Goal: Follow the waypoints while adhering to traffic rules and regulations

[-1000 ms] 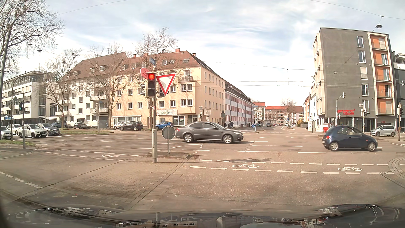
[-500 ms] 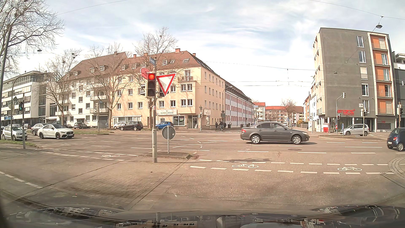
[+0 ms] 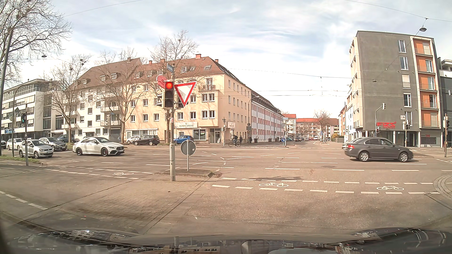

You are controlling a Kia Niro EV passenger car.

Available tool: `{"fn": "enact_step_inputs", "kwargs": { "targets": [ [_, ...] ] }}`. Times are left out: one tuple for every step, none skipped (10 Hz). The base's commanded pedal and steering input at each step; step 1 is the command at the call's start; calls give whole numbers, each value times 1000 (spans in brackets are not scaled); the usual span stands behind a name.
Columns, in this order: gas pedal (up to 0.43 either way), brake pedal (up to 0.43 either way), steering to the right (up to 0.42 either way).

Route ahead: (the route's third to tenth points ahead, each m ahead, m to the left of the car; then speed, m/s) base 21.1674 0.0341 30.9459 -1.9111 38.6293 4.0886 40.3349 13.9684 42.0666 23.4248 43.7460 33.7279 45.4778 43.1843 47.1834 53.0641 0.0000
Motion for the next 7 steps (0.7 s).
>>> {"fn": "enact_step_inputs", "kwargs": {
  "targets": [
    [0, 287, 20],
    [0, 287, 20],
    [0, 287, 20],
    [0, 287, 20],
    [0, 287, 20],
    [0, 287, 20],
    [0, 280, 20]
  ]
}}
